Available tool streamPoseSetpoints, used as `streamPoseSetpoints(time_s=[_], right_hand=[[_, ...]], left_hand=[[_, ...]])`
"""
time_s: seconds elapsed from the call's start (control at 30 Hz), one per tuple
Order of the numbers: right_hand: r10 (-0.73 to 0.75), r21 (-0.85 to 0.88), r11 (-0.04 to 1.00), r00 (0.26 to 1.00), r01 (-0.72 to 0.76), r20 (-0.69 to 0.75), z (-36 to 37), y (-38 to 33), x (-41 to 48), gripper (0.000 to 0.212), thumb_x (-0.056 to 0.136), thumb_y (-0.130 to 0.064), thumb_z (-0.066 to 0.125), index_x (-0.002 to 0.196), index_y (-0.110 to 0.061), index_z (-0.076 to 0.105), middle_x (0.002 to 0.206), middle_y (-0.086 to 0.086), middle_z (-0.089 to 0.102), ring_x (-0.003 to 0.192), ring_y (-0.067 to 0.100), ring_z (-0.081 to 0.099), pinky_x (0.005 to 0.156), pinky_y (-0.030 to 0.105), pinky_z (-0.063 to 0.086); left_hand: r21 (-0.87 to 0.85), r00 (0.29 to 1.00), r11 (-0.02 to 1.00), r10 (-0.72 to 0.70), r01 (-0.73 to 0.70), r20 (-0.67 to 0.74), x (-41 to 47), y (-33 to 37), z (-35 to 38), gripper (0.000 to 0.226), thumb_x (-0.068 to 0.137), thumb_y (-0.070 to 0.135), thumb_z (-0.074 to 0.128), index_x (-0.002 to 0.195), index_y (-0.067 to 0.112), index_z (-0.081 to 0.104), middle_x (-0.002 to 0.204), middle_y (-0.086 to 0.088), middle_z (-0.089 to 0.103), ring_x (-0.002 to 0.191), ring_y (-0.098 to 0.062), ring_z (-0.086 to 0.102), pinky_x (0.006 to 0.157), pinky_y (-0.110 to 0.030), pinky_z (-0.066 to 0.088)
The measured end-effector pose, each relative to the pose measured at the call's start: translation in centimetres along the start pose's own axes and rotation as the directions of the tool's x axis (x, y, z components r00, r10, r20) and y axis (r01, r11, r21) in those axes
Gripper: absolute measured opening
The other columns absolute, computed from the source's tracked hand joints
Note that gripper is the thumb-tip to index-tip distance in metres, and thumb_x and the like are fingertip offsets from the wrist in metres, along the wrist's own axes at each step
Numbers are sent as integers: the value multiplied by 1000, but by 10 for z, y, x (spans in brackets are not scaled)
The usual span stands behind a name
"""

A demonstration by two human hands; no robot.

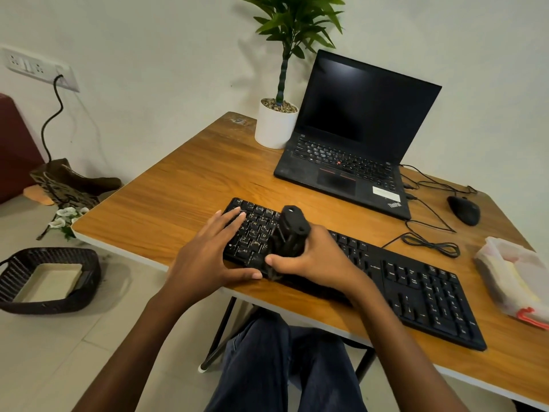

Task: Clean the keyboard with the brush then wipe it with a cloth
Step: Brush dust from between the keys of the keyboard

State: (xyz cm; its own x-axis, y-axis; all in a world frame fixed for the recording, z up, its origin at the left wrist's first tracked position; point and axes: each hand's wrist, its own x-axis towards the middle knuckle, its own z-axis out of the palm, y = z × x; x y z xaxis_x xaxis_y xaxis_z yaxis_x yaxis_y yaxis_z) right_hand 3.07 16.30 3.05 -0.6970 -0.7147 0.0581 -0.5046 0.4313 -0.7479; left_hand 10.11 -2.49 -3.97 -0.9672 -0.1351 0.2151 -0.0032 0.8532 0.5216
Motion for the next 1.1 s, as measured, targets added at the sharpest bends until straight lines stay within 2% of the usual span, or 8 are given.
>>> streamPoseSetpoints(time_s=[0.13, 0.23, 0.37, 0.5, 0.63, 0.73, 0.93, 1.1], right_hand=[[-39, 43, 998, 999, 38, 21, 16, -10, 23, 27, 74, -27, 75, 92, -22, 57, 80, -4, 64, 73, 5, 61, 66, 24, 50], [-22, 90, 996, 992, 10, 125, 12, -10, 24, 29, 75, -18, 75, 99, -15, 58, 83, 10, 67, 64, 9, 62, 58, 27, 52], [-2, 39, 999, 999, 0, 41, 3, -4, 29, 35, 70, -29, 75, 97, -14, 59, 89, 7, 68, 81, 20, 65, 74, 47, 54], [2, 108, 994, 988, -19, 152, 4, -6, 25, 34, 75, -16, 75, 99, -27, 55, 86, -1, 65, 71, 2, 64, 59, 21, 52], [11, 76, 997, 999, -15, 51, 1, -5, 27, 32, 74, -20, 76, 100, -12, 58, 93, 8, 67, 86, 19, 65, 79, 45, 54], [6, 92, 996, 990, -19, 138, 2, -7, 24, 33, 75, -16, 75, 102, -14, 57, 91, 9, 67, 81, 17, 66, 71, 37, 56], [38, 82, 996, 998, -42, 45, -5, -2, 14, 34, 73, -23, 76, 99, -8, 60, 93, 12, 69, 86, 21, 66, 81, 48, 53], [82, 75, 994, 996, -84, 36, -17, 3, -7, 27, 75, -15, 75, 96, -5, 61, 91, 10, 68, 87, 19, 65, 83, 39, 52]], left_hand=[[-54, 999, 998, 19, -21, -29, -1, 2, -1, 115, 52, 84, 52, 148, 31, 19, 144, 29, 3, 137, 0, 1, 102, -36, 36], [-37, 999, 999, 29, -30, -25, -1, 2, 1, 105, 64, 60, 72, 148, 30, 17, 147, 26, 5, 139, -2, 1, 106, -38, 36], [-40, 1000, 999, 13, -14, -16, 0, -1, 2, 118, 50, 86, 49, 149, 31, 14, 154, 19, 12, 140, -3, 3, 106, -36, 32], [-44, 1000, 999, 23, -24, -18, 0, -1, 3, 111, 60, 68, 69, 149, 29, 15, 152, 21, 9, 142, -6, 4, 110, -42, 33], [-27, 1000, 999, 22, -23, -16, 1, -3, 2, 124, 45, 95, 34, 149, 31, 14, 153, 20, 11, 141, -4, 3, 106, -39, 33], [-32, 999, 999, 19, -20, -28, 1, -1, 2, 119, 45, 88, 36, 148, 31, 16, 150, 23, 9, 141, -4, 3, 108, -41, 32], [1, 1000, 1000, 15, -15, -9, 2, -1, 1, 128, 40, 101, 20, 149, 33, 13, 144, 30, 2, 137, 1, 0, 107, -37, 30], [2, 1000, 1000, 1, -1, 4, 1, 1, -1, 128, 40, 101, 21, 148, 34, 13, 143, 32, -4, 136, 4, -3, 109, -36, 27]])
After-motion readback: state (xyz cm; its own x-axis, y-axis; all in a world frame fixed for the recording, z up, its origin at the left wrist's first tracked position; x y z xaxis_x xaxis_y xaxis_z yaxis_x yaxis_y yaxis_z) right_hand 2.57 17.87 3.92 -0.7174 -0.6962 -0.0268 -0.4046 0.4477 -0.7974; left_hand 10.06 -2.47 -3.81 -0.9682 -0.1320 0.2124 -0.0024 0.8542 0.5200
